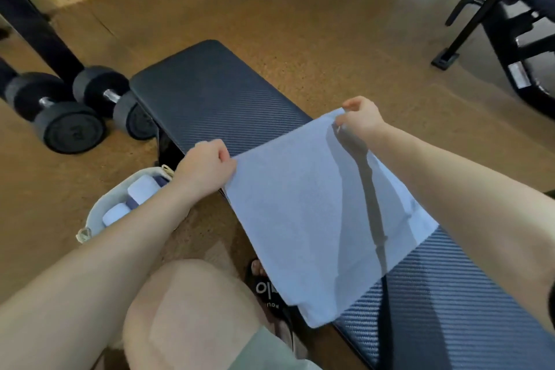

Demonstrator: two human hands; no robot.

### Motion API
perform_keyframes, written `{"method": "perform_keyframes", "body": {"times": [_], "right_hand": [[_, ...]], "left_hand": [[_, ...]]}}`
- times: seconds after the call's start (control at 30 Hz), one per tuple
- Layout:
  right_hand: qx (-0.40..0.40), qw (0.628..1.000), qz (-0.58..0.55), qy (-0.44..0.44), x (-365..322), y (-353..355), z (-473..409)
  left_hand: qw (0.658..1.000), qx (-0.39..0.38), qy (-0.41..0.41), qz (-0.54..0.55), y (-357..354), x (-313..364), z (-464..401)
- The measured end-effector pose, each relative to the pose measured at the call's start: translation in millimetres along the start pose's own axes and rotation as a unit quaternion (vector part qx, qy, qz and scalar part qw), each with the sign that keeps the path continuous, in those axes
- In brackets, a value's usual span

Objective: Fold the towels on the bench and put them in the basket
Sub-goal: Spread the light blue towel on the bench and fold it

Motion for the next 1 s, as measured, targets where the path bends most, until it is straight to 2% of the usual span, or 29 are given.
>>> {"method": "perform_keyframes", "body": {"times": [0.17,0.23,0.3,0.37,0.43,0.5,0.57,0.63,0.73,0.83,0.93,1.0], "right_hand": [[-0.034,0.997,0.062,-0.007,6.1,-3.5,17.9],[-0.031,0.995,0.091,-0.004,20.7,10.6,30.8],[-0.039,0.991,0.131,0.009,36.9,30.8,45.6],[-0.058,0.982,0.180,0.009,54.1,54.0,64.1],[-0.089,0.974,0.209,-0.009,71.6,74.1,81.2],[-0.108,0.973,0.203,-0.034,86.3,89.5,95.0],[-0.107,0.974,0.196,-0.042,95.5,100.5,106.4],[-0.105,0.973,0.201,-0.038,98.0,105.6,116.5],[-0.105,0.973,0.203,-0.035,96.6,108.2,125.3],[-0.095,0.976,0.193,-0.022,91.8,113.6,129.6],[-0.076,0.987,0.140,-0.002,85.4,126.2,133.1],[-0.084,0.984,0.157,0.003,86.4,131.9,136.5]], "left_hand": [[0.992,0.054,0.008,-0.111,-5.1,3.1,8.2],[0.982,0.076,-0.031,-0.168,-7.0,20.9,29.3],[0.983,0.034,-0.094,-0.156,-15.3,43.8,58.1],[0.978,-0.053,-0.162,-0.121,-29.4,67.8,91.3],[0.954,-0.107,-0.227,-0.163,-43.9,87.9,123.0],[0.920,-0.103,-0.279,-0.255,-57.5,100.9,146.3],[0.886,-0.084,-0.291,-0.350,-71.5,107.6,160.2],[0.870,-0.072,-0.269,-0.408,-80.2,112.0,166.5],[0.871,-0.078,-0.240,-0.421,-84.7,118.2,170.6],[0.869,-0.070,-0.258,-0.417,-79.4,126.3,177.2],[0.886,-0.054,-0.268,-0.375,-58.9,134.4,185.4],[0.893,-0.049,-0.270,-0.357,-51.0,137.5,188.7]]}}
Point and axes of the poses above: each hand's wrist, its own z-axis away from the middle knuckle, its own y-axis out of the back of the hand, x = y × z, the point moved 4 cm from there along -z, towards the middle knuckle, and after that the axes turned 6 degrees about -z, right-handed, at the moved point
